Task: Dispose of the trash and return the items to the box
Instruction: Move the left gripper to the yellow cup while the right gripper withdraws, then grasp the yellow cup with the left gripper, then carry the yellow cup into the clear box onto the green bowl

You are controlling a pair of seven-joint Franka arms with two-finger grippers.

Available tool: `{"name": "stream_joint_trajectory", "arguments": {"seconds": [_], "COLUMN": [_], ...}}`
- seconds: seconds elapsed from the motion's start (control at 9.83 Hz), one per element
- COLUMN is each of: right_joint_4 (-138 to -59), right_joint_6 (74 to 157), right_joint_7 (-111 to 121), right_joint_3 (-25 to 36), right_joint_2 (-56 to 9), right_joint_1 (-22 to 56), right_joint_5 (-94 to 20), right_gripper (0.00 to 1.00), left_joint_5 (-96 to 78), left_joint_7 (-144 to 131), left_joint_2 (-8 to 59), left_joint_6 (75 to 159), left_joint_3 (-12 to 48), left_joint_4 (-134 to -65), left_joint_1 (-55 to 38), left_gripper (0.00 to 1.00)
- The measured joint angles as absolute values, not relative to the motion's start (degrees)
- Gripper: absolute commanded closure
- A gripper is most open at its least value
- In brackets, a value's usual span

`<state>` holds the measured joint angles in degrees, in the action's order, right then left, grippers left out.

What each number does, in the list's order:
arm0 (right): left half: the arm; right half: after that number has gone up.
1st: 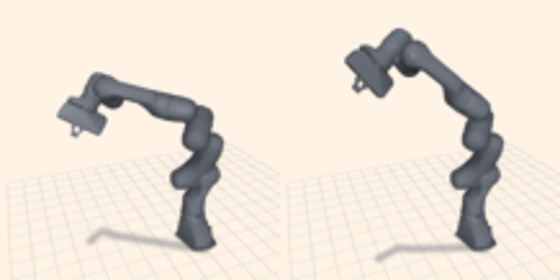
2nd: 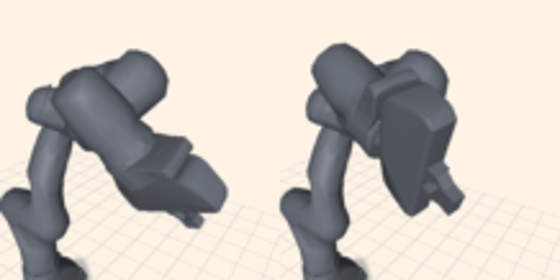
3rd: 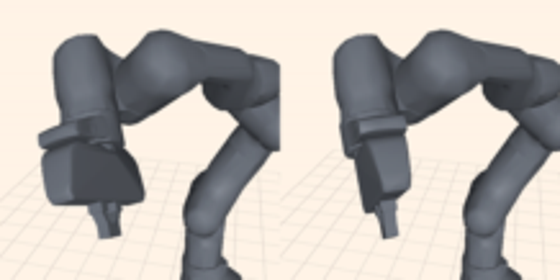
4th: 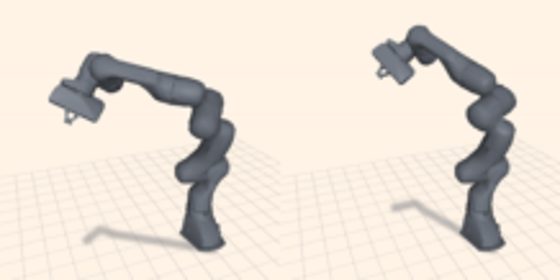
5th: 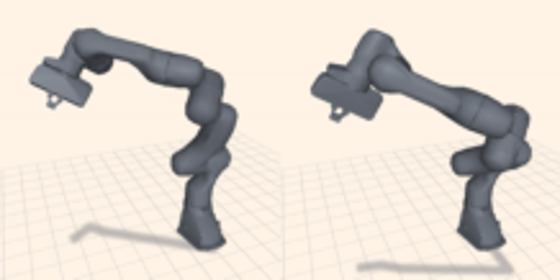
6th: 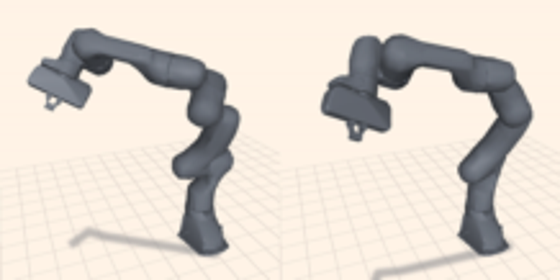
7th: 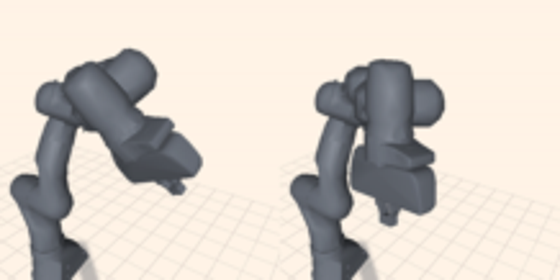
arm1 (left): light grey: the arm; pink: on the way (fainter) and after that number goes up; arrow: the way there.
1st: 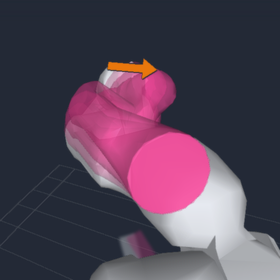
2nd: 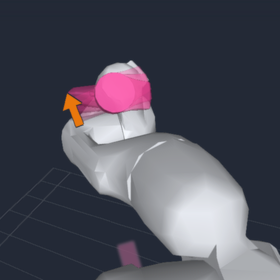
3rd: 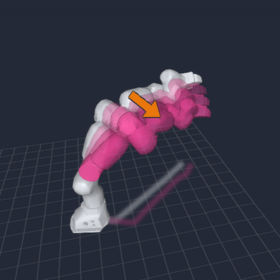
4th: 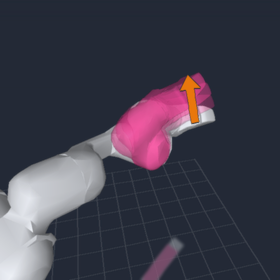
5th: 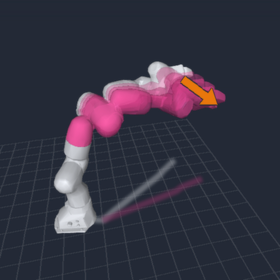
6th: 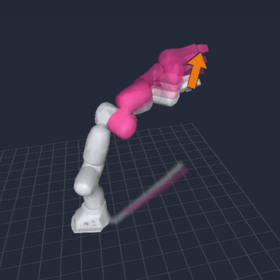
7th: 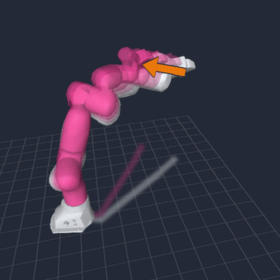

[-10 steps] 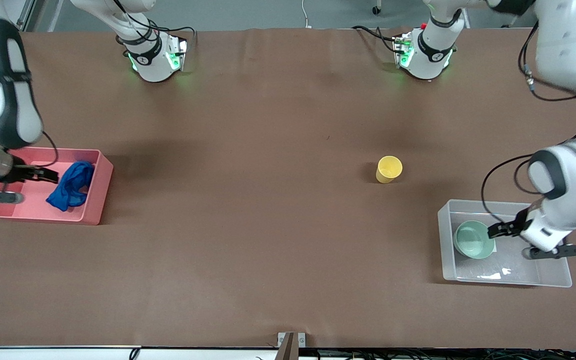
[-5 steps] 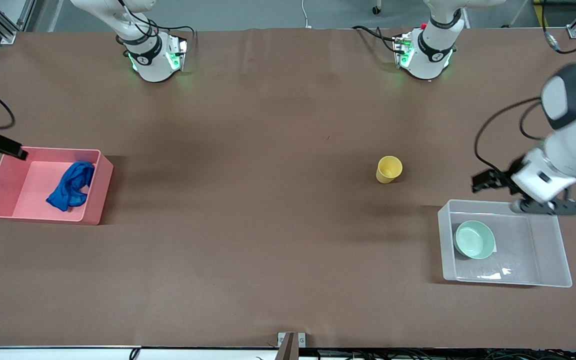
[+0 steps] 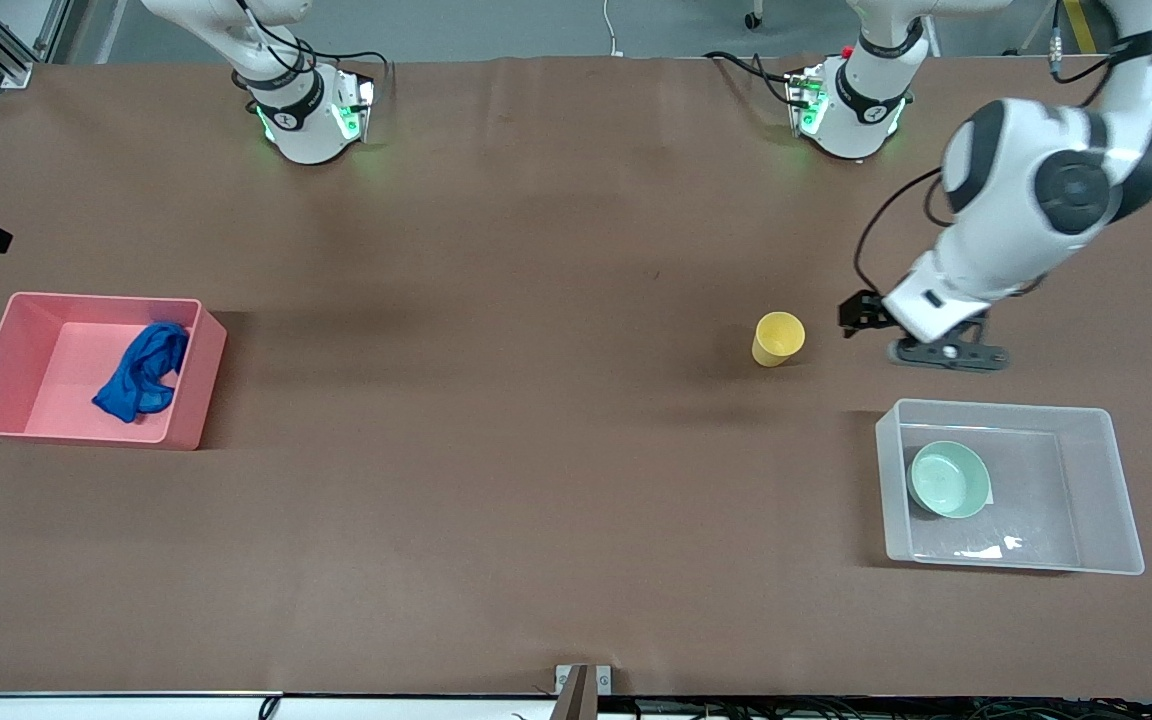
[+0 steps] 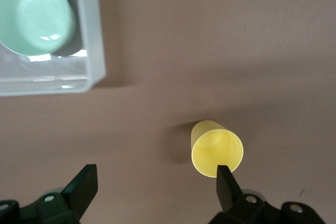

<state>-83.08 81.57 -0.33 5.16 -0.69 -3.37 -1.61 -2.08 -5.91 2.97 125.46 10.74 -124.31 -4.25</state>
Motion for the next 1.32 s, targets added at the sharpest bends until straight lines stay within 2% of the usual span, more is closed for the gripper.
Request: {"name": "stream_joint_trajectory", "arguments": {"seconds": [0.1, 0.31, 0.41, 0.51, 0.71, 0.81, 1.02, 1.32], "right_joint_4": [-83.11, -83.11, -83.11, -83.11, -83.11, -83.11, -83.11, -83.11], "right_joint_6": [81.56, 81.55, 81.57, 81.57, 81.57, 81.57, 81.57, 81.53], "right_joint_7": [-0.32, 0.03, 0.35, 0.5, 0.58, 0.58, 0.58, 0.59], "right_joint_3": [5.16, 5.16, 5.13, 5.06, 4.94, 4.91, 4.89, 4.9], "right_joint_2": [-0.82, -0.82, -0.82, -0.82, -0.82, -0.82, -0.82, -0.82], "right_joint_1": [-3.52, -3.6, -3.64, -3.63, -3.63, -3.63, -3.63, -3.63], "right_joint_5": [-1.61, -1.34, -0.65, 0.35, 1.16, 1.21, 1.25, 1.28], "right_gripper": [0.0, 0.0, 0.0, 0.0, 0.0, 0.0, 0.0, 0.0], "left_joint_5": [-2.08, -2.08, -2.08, -2.08, -1.26, -1.2, -1.19, -1.19], "left_joint_7": [-5.91, -5.93, -5.93, -5.93, -5.93, -5.93, -7.2, -8.0], "left_joint_2": [3.88, 7.98, 10.53, 12.64, 15.49, 16.36, 17.57, 17.34], "left_joint_6": [128.9, 132.88, 134.43, 135.41, 135.79, 136.67, 140.95, 141.37], "left_joint_3": [11.76, 13.45, 13.99, 14.52, 15.1, 15.13, 15.13, 15.23], "left_joint_4": [-127.65, -129.61, -129.62, -129.64, -129.77, -129.78, -129.82, -129.79], "left_joint_1": [-4.27, -4.3, -4.34, -4.36, -4.46, -4.46, -4.46, -4.44], "left_gripper": [0.02, 0.08, 0.16, 0.3, 0.92, 1.0, 1.0, 1.0]}}
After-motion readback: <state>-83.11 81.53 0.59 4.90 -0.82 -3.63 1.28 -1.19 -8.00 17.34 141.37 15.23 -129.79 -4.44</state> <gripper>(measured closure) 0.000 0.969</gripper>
